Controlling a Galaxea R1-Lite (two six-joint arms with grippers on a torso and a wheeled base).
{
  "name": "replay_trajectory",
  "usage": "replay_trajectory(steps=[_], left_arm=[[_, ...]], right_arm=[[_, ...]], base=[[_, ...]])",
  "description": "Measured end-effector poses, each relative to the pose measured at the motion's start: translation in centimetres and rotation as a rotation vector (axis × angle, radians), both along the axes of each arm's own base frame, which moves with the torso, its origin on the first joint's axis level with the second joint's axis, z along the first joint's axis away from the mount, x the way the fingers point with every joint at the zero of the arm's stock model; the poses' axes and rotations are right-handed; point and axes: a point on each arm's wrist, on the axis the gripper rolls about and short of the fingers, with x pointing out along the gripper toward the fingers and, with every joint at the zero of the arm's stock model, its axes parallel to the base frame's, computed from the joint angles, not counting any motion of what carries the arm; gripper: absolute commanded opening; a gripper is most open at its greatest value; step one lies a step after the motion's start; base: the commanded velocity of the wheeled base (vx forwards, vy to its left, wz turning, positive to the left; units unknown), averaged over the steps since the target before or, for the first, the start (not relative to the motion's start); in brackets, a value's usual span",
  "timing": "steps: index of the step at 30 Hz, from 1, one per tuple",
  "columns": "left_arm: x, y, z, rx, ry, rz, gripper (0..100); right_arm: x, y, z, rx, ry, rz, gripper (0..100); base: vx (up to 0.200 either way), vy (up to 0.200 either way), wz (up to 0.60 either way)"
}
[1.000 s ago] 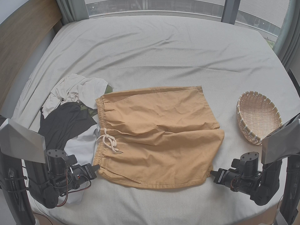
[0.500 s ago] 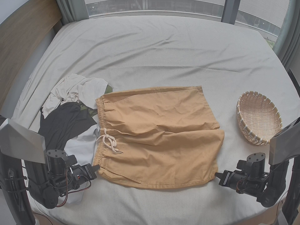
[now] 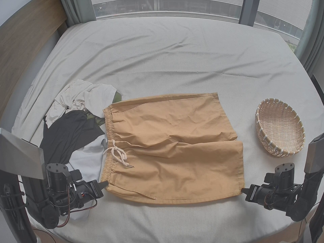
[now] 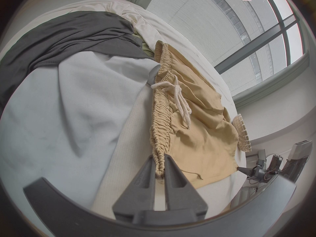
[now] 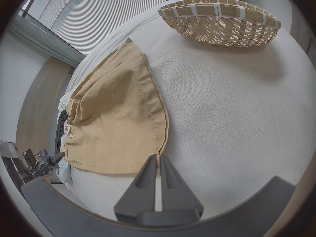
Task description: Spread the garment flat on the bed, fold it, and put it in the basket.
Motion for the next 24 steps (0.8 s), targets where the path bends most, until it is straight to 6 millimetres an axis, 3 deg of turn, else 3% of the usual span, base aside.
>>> replay_trajectory(steps=[12,24], left_arm=[[-1.5,0.8,0.4,-0.026,0.037,-0.043,0],[-2.2,1.1,-0.5,0.076,0.115,-0.098,0]], right_arm=[[-1.5,-0.3,1.3,-0.039,0.034,0.043,0],[-2.7,-0.3,2.1,-0.053,0.060,0.093,0]], base=[[0.000,0.000,0.00],[0.000,0.000,0.00]])
